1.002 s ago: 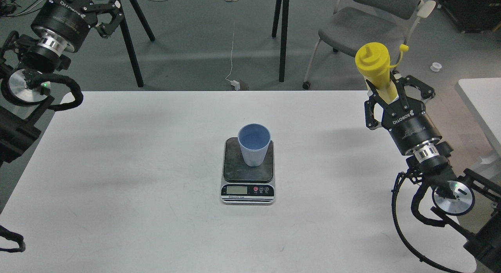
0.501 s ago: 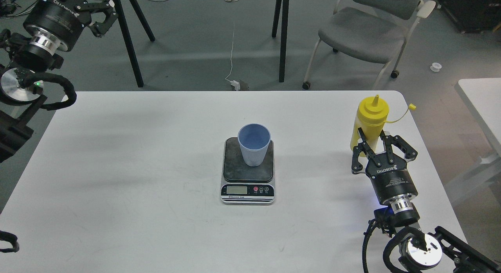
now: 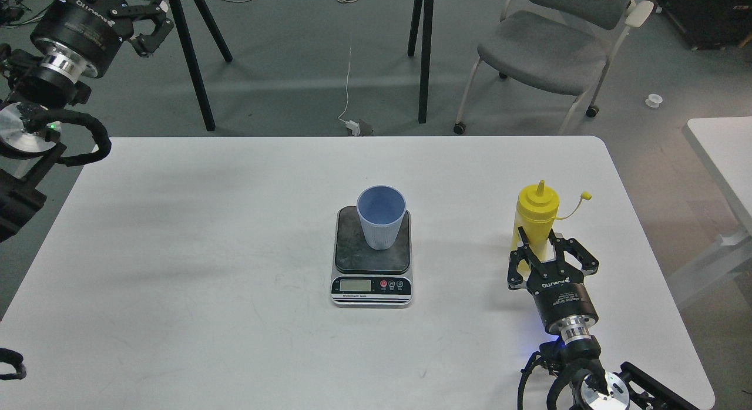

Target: Pour seasoning into cup on scale with both arms

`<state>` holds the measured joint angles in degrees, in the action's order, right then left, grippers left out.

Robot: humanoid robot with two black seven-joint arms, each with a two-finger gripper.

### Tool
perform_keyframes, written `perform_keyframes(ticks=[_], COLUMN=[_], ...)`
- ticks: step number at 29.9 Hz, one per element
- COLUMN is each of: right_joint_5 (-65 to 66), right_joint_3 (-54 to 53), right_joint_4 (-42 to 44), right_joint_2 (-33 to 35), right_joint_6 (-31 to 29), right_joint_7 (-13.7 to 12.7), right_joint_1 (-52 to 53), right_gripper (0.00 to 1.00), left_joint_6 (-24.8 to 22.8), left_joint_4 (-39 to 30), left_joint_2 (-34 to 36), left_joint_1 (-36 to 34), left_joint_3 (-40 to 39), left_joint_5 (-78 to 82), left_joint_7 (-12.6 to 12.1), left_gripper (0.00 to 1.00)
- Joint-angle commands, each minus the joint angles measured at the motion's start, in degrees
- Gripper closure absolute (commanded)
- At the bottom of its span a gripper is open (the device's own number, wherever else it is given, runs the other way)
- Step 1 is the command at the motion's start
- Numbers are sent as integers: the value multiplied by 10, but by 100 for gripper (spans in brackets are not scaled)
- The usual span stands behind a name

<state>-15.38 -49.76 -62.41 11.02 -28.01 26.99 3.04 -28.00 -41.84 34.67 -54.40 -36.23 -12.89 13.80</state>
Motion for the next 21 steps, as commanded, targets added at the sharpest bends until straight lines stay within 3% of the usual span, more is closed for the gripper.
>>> perform_keyframes(ticks=[1,10,18,21], right_joint_5=[1,1,1,1], right_joint_3=[1,1,-6,-4], right_joint_4=[-1,-3,-13,-32], right_joint_2=[3,5,20,27], right_joint_6=[0,0,0,0], right_joint_7=[0,0,2,2], right_joint_1=[-5,-21,-53,-69], right_gripper=[44,31,3,2], left_joint_6=[0,0,0,0], left_joint_4=[0,-13,-25,-25], left_joint_2=[0,1,6,7], left_joint_1=[0,-1,-1,-1], left_joint_3=[0,-1,-2,-2], left_joint_5=[0,0,0,0], left_joint_7=[0,0,1,1], left_gripper=[1,1,1,1])
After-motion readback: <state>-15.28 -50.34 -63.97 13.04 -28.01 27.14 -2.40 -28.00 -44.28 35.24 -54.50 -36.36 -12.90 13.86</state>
